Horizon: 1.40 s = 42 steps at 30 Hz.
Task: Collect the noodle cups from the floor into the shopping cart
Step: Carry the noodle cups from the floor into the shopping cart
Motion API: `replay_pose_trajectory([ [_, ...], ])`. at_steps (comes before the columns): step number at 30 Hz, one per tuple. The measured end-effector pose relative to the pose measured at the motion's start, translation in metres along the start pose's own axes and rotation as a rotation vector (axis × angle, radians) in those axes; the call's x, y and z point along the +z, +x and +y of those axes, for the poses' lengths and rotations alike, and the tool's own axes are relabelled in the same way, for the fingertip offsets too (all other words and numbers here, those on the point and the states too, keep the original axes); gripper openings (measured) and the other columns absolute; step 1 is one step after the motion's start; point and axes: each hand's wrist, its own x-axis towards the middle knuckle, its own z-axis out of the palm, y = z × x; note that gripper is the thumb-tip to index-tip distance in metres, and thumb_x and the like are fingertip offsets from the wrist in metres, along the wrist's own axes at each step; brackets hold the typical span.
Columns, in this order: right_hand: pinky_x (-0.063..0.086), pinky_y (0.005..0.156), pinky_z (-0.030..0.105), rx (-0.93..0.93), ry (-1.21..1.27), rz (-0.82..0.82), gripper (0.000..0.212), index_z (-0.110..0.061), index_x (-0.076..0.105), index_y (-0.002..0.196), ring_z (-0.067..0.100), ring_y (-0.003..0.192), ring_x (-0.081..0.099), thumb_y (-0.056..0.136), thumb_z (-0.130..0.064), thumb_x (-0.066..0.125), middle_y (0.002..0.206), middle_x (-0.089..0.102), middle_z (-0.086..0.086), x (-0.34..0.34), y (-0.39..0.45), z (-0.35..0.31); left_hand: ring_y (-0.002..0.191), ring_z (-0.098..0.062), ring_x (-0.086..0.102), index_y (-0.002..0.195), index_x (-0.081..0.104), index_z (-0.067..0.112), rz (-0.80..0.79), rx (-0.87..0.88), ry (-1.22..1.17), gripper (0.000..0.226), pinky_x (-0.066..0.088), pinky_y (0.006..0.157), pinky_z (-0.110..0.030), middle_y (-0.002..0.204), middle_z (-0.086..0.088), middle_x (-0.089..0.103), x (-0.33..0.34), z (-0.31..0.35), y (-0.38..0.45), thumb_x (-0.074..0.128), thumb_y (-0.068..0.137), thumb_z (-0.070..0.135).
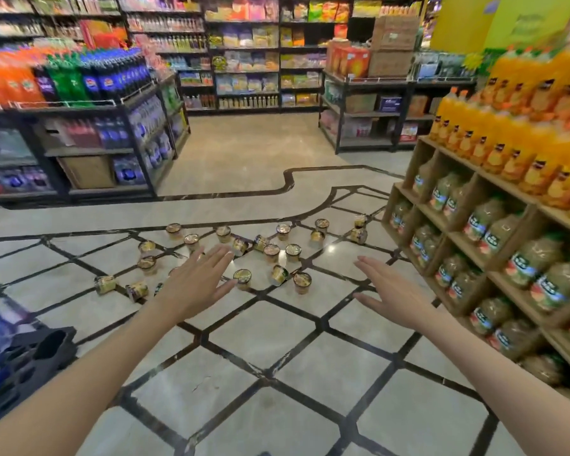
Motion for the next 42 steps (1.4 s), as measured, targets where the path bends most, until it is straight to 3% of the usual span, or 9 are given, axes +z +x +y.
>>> replay_pose_trajectory([
  [4, 0.022, 0.114, 0.028, 0.039, -0.015, -0.043, 0.070, -0.020, 0.023, 0.150, 0.015, 0.143, 0.024, 0.093, -0.050, 0.048, 0.158, 0.021, -0.001, 0.012, 0.090, 0.024, 0.147, -0.014, 0.004, 0.153, 0.013, 0.014, -0.082, 0.027, -0.008, 0.067, -0.004, 0.117, -0.031, 0.161, -0.002, 0.008, 0.021, -0.050, 0.096, 0.016, 0.099, 0.053],
  [6, 0.021, 0.114, 0.026, 0.068, -0.017, -0.045, 0.070, -0.019, 0.023, 0.151, 0.015, 0.143, 0.023, 0.093, -0.051, 0.048, 0.158, 0.020, -0.001, 0.016, 0.131, 0.037, 0.148, -0.015, 0.004, 0.152, 0.014, 0.014, -0.097, 0.052, -0.013, 0.063, -0.003, 0.118, -0.032, 0.160, -0.003, 0.009, 0.032, -0.074, 0.142, 0.022, 0.100, 0.049],
  [12, 0.021, 0.115, 0.028, 0.136, 0.020, -0.095, 0.070, -0.020, 0.022, 0.151, 0.015, 0.144, 0.021, 0.093, -0.049, 0.050, 0.158, 0.019, -0.001, 0.036, 0.241, 0.078, 0.147, -0.015, 0.007, 0.152, 0.016, 0.013, -0.136, 0.120, 0.024, 0.078, 0.001, 0.119, -0.035, 0.160, -0.004, 0.013, 0.083, -0.126, 0.269, -0.002, 0.091, 0.059],
  [17, 0.024, 0.116, 0.030, 0.182, 0.046, -0.139, 0.072, -0.021, 0.021, 0.151, 0.016, 0.144, 0.021, 0.092, -0.049, 0.052, 0.158, 0.018, -0.002, 0.078, 0.348, 0.133, 0.147, -0.015, 0.012, 0.152, 0.017, 0.013, -0.158, 0.119, -0.018, 0.083, 0.003, 0.118, -0.033, 0.159, -0.004, 0.016, 0.143, -0.150, 0.379, -0.004, 0.087, 0.061],
  [22, 0.023, 0.116, 0.030, 0.219, 0.116, -0.230, 0.084, -0.024, 0.014, 0.152, 0.015, 0.145, 0.016, 0.087, -0.053, 0.058, 0.160, 0.011, -0.004, 0.151, 0.455, 0.184, 0.147, -0.019, 0.012, 0.151, 0.017, 0.011, -0.269, 0.097, -0.080, 0.082, 0.007, 0.118, -0.034, 0.159, -0.007, 0.015, 0.223, -0.165, 0.488, 0.001, 0.090, 0.063],
  [24, 0.023, 0.117, 0.031, 0.247, 0.129, -0.270, 0.092, -0.024, 0.011, 0.152, 0.015, 0.146, 0.014, 0.083, -0.053, 0.064, 0.160, 0.008, -0.005, 0.184, 0.492, 0.201, 0.147, -0.019, 0.013, 0.151, 0.017, 0.011, -0.332, 0.082, -0.118, 0.069, 0.009, 0.118, -0.034, 0.159, -0.008, 0.015, 0.259, -0.165, 0.526, 0.018, 0.098, 0.055],
  [32, 0.013, 0.115, 0.022, 0.378, 0.314, -0.390, 0.117, -0.018, -0.004, 0.152, 0.014, 0.147, 0.005, 0.073, -0.048, 0.077, 0.161, -0.004, -0.001, 0.400, 0.570, 0.273, 0.145, -0.021, 0.019, 0.150, 0.021, 0.011, -0.473, 0.013, -0.289, 0.068, 0.015, 0.116, -0.032, 0.158, -0.009, 0.019, 0.488, -0.149, 0.627, 0.029, 0.098, 0.054],
  [36, 0.013, 0.114, 0.020, 0.473, 0.424, -0.385, 0.124, -0.016, -0.008, 0.151, 0.016, 0.147, 0.004, 0.069, -0.041, 0.082, 0.160, -0.006, 0.000, 0.555, 0.587, 0.306, 0.144, -0.020, 0.022, 0.151, 0.017, 0.010, -0.554, -0.088, -0.384, 0.093, 0.020, 0.114, -0.030, 0.159, -0.008, 0.017, 0.641, -0.129, 0.656, 0.023, 0.084, 0.075],
  [42, 0.014, 0.115, 0.023, 0.656, 0.649, -0.303, 0.141, -0.017, -0.006, 0.150, 0.017, 0.147, 0.009, 0.051, -0.054, 0.087, 0.160, 0.001, 0.000, 0.756, 0.603, 0.334, 0.144, -0.023, 0.020, 0.151, 0.006, 0.004, -0.616, -0.291, -0.577, 0.100, 0.025, 0.113, -0.031, 0.159, -0.012, 0.011, 0.827, -0.101, 0.681, 0.054, 0.084, 0.062],
])
